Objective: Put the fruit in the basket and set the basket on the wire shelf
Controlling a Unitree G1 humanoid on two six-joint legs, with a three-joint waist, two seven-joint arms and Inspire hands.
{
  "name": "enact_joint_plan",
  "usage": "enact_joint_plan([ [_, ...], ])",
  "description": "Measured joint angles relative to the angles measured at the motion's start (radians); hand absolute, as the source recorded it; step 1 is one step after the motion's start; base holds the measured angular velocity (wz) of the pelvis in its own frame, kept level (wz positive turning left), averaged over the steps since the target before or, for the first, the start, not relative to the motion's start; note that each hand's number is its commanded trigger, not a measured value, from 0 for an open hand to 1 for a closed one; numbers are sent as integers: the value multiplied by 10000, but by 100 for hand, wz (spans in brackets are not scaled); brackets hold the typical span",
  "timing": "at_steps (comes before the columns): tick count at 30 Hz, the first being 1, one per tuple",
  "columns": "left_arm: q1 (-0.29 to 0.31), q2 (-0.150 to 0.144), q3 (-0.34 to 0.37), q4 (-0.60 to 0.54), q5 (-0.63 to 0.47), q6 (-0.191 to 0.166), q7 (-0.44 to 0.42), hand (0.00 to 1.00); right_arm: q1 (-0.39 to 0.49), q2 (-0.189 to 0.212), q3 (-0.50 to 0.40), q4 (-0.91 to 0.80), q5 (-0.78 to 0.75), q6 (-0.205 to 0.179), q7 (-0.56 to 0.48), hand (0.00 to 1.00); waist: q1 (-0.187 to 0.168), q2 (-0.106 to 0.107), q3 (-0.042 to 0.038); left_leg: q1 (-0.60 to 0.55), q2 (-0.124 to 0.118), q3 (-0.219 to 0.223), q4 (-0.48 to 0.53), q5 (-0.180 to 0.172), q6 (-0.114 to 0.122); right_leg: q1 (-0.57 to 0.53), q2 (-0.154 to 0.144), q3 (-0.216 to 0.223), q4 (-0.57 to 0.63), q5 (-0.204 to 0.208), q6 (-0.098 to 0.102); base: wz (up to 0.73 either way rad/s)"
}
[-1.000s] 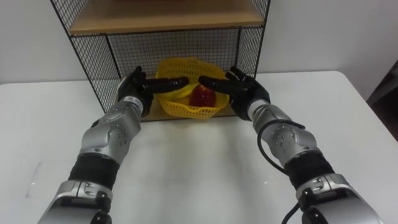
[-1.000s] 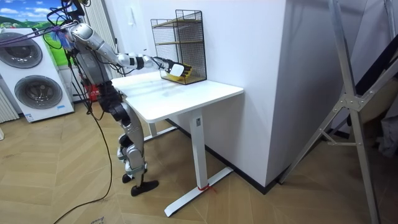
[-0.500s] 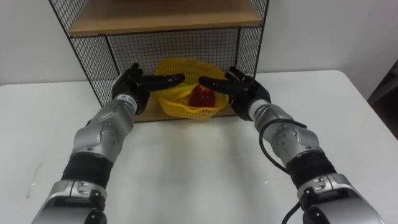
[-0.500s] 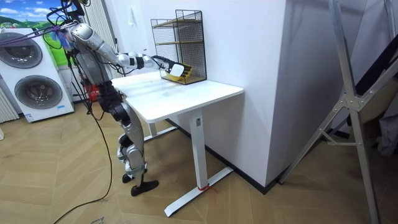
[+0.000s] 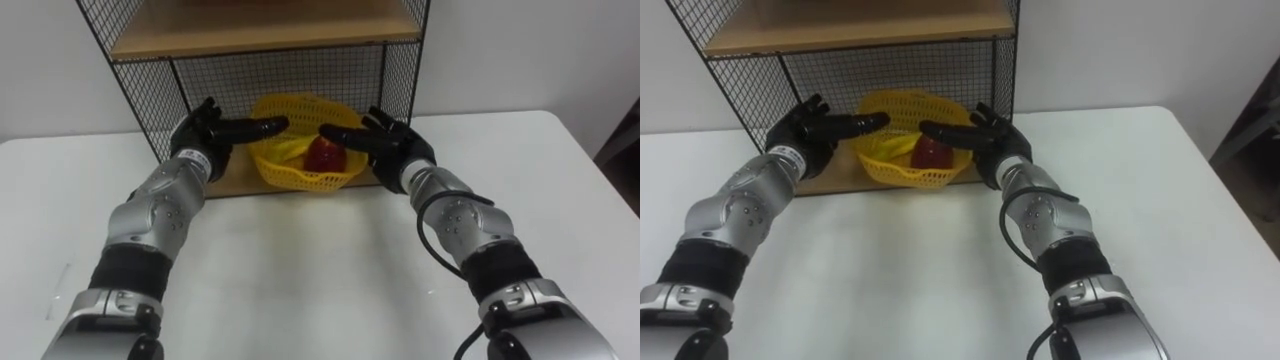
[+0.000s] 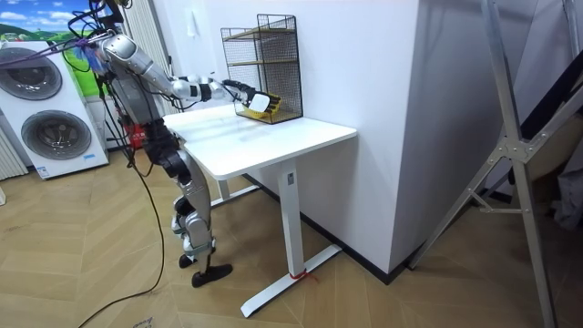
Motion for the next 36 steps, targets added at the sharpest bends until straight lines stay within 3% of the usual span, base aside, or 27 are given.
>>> enact_joint_plan([
  [5,3,52,-2,-606,26,-64,4,0,234,-44,114,-899,10,33,-12,0,33,0,0,89,4,77,-21,5,-1,8,2,58,9,7,-5,-7],
  [12,3,154,-57,-1461,35,-126,10,0,397,-443,391,-3831,-52,-167,2,0,95,1,-2,195,22,234,-144,7,-5,-10,35,277,110,-1,-3,-6],
  [17,7,163,-221,-1570,198,-301,20,0,575,-507,397,-4127,-524,-128,4,0,178,-23,-8,247,24,314,-195,18,-6,-18,27,284,114,-18,-2,-1],
  [24,25,132,-213,-1709,817,-512,0,0,970,-594,392,-4738,-2496,-129,262,0,267,-72,-27,251,16,317,-243,18,-7,-58,17,285,130,-57,10,0],
  [31,485,110,-216,-2400,809,-624,-77,0,1166,-827,389,-4842,-3046,-129,606,0,282,-259,-107,315,15,290,-333,18,-7,52,34,284,-37,-60,21,0],
  [36,814,116,-208,-2916,784,-627,-83,0,1429,-874,371,-5230,-3118,-131,716,0,274,-263,-104,323,16,271,-368,17,-8,60,42,312,-65,-60,24,0],
])
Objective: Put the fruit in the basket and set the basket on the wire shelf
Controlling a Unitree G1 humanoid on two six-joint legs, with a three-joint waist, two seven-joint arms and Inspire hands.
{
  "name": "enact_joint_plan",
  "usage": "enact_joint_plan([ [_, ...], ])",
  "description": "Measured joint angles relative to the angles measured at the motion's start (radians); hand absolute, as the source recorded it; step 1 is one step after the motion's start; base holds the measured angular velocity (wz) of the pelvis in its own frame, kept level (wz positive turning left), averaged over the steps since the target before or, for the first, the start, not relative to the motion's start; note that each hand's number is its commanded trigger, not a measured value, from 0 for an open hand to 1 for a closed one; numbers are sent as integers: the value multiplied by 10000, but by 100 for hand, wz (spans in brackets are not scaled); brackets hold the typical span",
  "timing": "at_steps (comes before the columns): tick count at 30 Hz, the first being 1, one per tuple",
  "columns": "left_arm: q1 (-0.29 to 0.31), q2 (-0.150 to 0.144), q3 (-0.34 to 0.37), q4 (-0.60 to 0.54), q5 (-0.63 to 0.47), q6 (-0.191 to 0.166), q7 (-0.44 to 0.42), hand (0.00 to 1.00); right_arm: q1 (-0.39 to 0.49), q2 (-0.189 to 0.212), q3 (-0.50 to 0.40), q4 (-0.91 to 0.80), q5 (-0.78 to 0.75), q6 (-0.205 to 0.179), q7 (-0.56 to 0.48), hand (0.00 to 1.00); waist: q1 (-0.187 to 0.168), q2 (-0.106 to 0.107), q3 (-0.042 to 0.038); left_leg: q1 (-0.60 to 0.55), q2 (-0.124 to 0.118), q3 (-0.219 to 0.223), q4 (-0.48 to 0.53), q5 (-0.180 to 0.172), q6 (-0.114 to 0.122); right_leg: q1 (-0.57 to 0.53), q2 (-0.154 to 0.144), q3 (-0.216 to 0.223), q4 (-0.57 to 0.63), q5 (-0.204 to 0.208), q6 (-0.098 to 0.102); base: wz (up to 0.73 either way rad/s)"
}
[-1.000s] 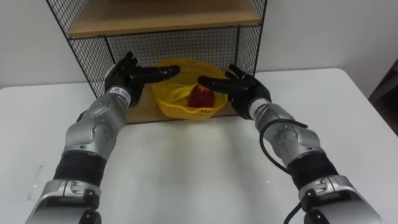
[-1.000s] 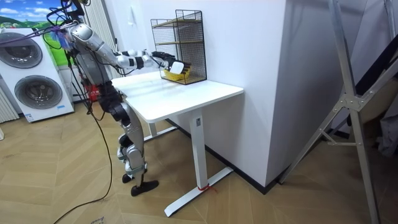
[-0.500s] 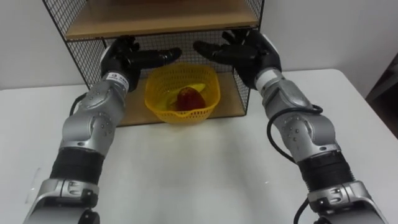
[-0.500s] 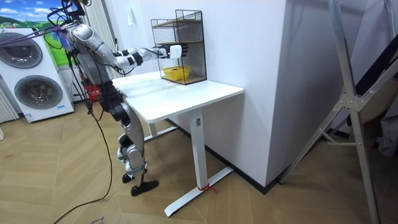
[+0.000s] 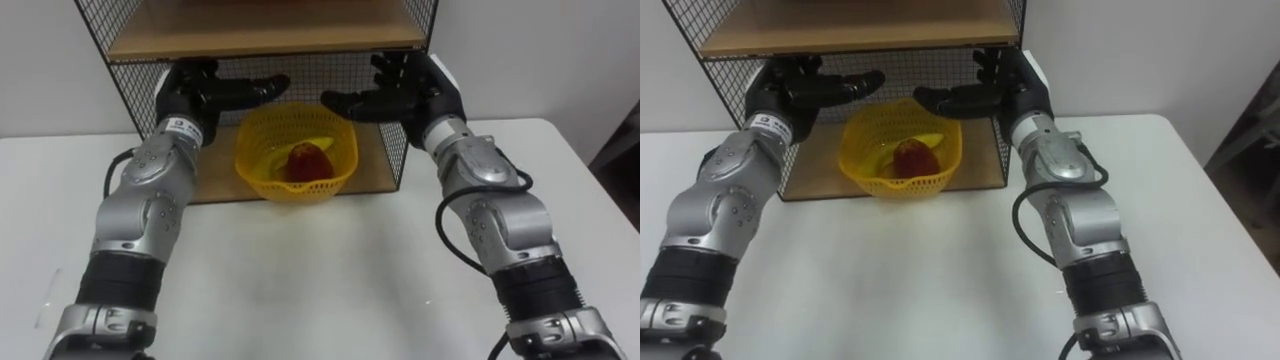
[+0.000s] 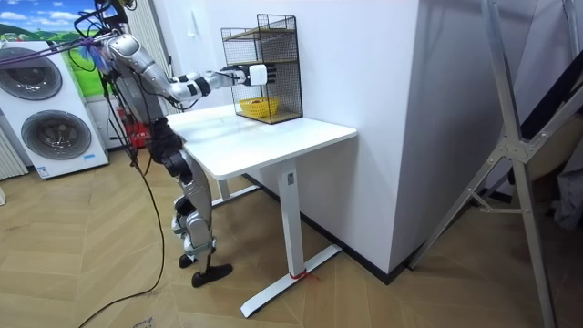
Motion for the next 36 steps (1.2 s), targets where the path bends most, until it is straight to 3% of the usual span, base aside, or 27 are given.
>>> enact_joint_plan([
  [6,277,23,-12,-401,-81,-4,27,0,110,-39,-3,-132,-55,-14,22,0,-8,-31,26,25,0,-10,-42,-1,-1,43,-1,-26,-31,-6,6,1],
  [8,567,24,-17,-684,26,-17,33,0,296,-38,-10,-251,-32,-36,10,0,-8,-89,61,178,0,-42,-134,-2,-3,226,14,-36,-120,-18,13,5],
  [10,1192,24,-134,-1350,39,-248,102,0,607,-71,-57,-595,-43,-66,-28,0,-10,-145,94,350,-13,-79,-235,-6,-8,356,21,-35,-157,-82,41,5],
  [13,1772,31,-301,-1658,47,-408,187,0,934,-95,-75,-674,-40,-371,-76,0,3,-203,159,360,-17,-101,-244,-7,-7,359,26,-34,-166,-88,46,2],
  [16,2334,16,-387,-1660,78,-434,305,0,1365,-161,-77,-728,-28,-462,-56,0,2,-213,156,352,-17,-102,-245,-18,-7,350,24,-31,-160,-89,47,0],
  [20,2513,-119,-367,-1672,289,-455,323,0,1639,-195,-87,-1052,-54,-528,12,0,33,-216,153,281,-16,-102,-233,-21,-6,280,26,-31,-162,-90,48,0],
  [26,2995,-186,-428,-2523,440,-900,319,0,2430,-208,-98,-1913,-51,-840,181,0,7,-209,148,325,-11,-72,-240,-20,-6,320,24,-18,-168,-88,45,-1],
  [30,3511,-183,-769,-2773,439,-1175,313,0,3005,-254,-85,-2179,-52,-1086,257,0,10,-199,139,370,-9,-53,-232,-29,-7,414,25,-14,-172,-90,48,0],
  [36,4204,-227,-1292,-2950,405,-1181,171,0,3365,-254,-76,-2190,-47,-1106,388,0,0,-204,134,347,-4,-45,-207,-32,-5,386,33,-5,-172,-91,48,0],
])
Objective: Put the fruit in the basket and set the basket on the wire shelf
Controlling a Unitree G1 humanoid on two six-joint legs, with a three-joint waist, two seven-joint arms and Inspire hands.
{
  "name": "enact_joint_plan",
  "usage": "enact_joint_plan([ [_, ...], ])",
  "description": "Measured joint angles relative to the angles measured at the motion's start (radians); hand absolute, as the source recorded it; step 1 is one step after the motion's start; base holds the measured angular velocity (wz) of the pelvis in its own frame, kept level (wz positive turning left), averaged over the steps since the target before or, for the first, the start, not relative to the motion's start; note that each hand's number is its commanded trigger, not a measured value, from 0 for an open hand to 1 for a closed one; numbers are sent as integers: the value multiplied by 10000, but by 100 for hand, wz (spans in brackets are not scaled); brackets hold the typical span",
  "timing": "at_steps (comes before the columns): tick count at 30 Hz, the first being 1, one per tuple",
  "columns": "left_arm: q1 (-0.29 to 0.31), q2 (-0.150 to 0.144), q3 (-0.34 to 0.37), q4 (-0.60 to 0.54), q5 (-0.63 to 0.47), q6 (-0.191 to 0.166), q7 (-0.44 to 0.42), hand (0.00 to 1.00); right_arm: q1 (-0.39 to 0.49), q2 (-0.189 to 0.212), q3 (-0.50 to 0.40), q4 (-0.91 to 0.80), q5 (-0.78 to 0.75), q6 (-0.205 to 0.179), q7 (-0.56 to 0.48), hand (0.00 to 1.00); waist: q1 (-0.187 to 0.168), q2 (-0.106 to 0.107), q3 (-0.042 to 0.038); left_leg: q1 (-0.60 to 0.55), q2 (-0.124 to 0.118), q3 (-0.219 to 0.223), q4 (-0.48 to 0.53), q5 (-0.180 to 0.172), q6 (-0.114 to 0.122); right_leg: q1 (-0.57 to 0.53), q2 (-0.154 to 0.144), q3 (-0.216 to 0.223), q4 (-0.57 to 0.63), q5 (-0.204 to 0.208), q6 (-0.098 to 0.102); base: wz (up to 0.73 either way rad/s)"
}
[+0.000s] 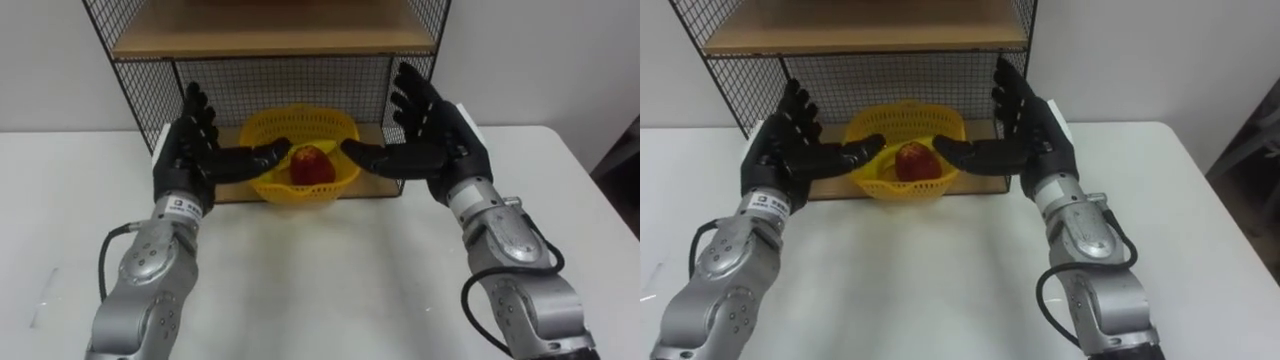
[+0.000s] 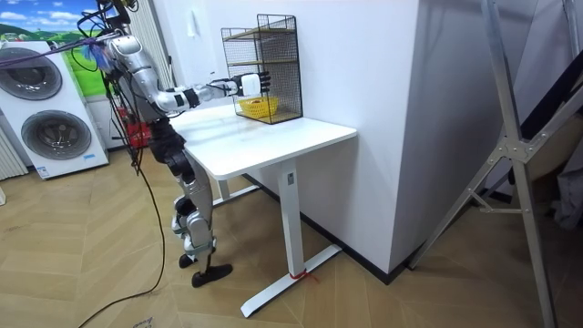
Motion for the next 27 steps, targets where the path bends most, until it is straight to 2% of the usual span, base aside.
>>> enact_joint_plan([
  [5,100,0,-53,-4,0,-27,-116,0,166,0,-13,0,30,-94,255,0,16,-4,-2,-15,1,-8,-8,-2,-3,-3,8,2,-35,0,-1,0],
  [8,261,5,-51,-184,2,-208,-172,0,366,0,-12,-178,49,-180,302,0,65,-2,-2,-25,4,-5,-20,-2,-3,6,22,2,-64,3,-5,0],
  [10,551,3,-51,-460,0,-350,-248,0,588,-2,-16,-274,49,-474,297,0,78,6,-8,-4,6,-3,-17,-2,-3,2,73,3,-84,11,-14,0],
  [17,894,40,-21,-605,56,-551,-656,0,1062,0,-39,-751,-36,-635,417,0,199,35,-45,-11,13,-33,-18,-7,-11,5,72,-9,-132,19,-19,0],
  [19,1008,45,-23,-662,233,-709,-833,0,1394,26,-22,-1016,-317,-883,553,0,283,31,-46,-9,13,-32,-17,-6,-11,12,74,-12,-127,22,-21,0],
  [20,1039,47,-23,-668,233,-761,-858,0,1459,30,-22,-1071,-349,-891,582,0,292,27,-49,-4,12,-32,-17,-7,-11,15,74,-12,-127,22,-21,0],
  [27,2098,73,-23,-1269,175,-1622,-899,0,2108,38,-40,-1148,-304,-1479,642,0,292,-6,-40,-9,20,-33,-15,-32,-18,54,67,-16,-167,15,-12,0],
])
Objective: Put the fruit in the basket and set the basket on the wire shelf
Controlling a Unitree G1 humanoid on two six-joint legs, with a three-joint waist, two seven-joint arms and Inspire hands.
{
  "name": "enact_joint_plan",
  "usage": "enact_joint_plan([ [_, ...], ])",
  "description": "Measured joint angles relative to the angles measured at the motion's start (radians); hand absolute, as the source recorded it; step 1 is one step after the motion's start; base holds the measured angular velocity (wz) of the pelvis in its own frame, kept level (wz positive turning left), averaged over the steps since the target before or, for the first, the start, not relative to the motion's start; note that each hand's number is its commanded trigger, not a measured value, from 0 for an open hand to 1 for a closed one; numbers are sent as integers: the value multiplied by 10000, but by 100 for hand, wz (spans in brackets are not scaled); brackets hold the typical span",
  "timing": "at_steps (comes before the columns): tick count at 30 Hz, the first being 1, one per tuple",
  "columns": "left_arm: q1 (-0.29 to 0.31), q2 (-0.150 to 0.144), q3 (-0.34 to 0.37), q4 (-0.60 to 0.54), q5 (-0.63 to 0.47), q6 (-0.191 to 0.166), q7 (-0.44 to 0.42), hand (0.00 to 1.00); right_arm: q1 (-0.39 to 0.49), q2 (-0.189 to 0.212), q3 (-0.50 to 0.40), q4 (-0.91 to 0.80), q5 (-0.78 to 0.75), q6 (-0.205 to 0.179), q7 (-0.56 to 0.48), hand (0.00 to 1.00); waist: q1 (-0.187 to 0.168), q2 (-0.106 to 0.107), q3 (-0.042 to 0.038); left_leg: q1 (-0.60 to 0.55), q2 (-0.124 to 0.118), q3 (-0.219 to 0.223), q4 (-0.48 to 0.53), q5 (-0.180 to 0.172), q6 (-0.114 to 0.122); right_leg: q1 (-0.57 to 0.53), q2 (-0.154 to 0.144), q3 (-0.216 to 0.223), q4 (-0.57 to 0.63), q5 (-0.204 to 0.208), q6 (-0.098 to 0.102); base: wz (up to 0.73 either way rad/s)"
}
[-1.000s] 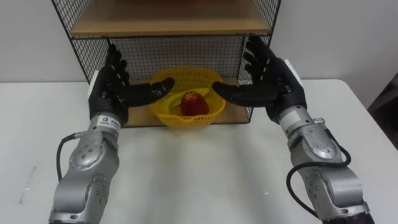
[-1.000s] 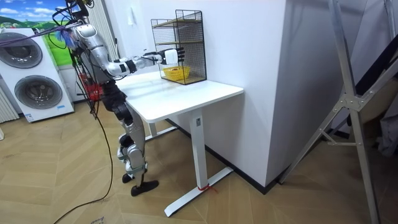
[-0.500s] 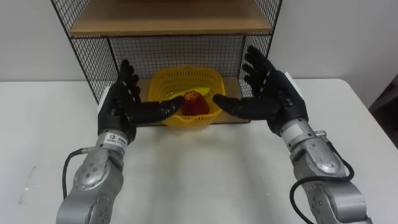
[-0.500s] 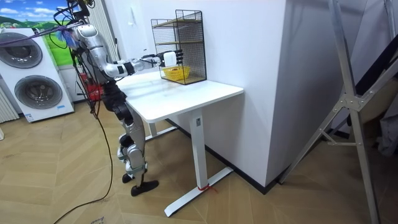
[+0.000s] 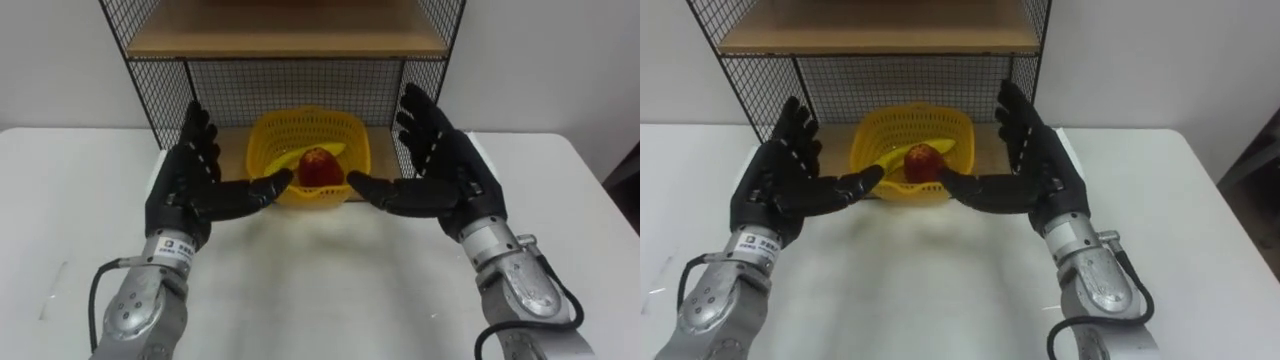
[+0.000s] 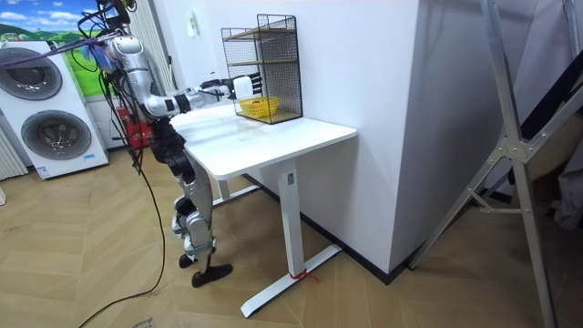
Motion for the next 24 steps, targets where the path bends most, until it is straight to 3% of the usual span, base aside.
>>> enact_joint_plan([
  [3,380,-3,107,-257,14,-264,-192,0,404,9,-300,-474,-35,-137,67,0,30,-5,7,-61,0,-1,9,-12,-5,-56,9,2,-10,-3,2,0],
  [7,1586,-12,327,-1361,-162,-634,-344,0,1396,15,-449,-1342,-104,-702,101,0,-21,-6,17,-182,1,14,3,-11,-5,-199,30,27,-12,1,-1,0],
  [10,2039,-32,650,-1405,-159,-886,-347,0,2058,90,-794,-1468,-458,-858,72,0,-14,14,-6,-199,0,16,17,-22,-11,-297,20,92,16,-27,13,0],
  [15,2260,-98,1165,-1522,-133,-1286,-245,0,2556,90,-1258,-1592,-849,-987,-216,0,1,38,-57,-379,-2,23,53,-42,-19,-474,61,182,58,-37,6,-3],
  [19,2333,-120,1179,-1687,346,-2032,322,0,2585,89,-1489,-1663,-1325,-1658,-804,0,16,104,-38,-395,2,43,46,-39,-17,-460,77,150,63,28,0,-2],
  [24,2479,-179,1491,-1693,713,-2612,1367,0,2584,90,-1568,-1670,-2343,-2229,-1862,0,93,136,-47,-337,0,136,-29,-54,-17,-472,94,335,189,-31,24,-7],
])
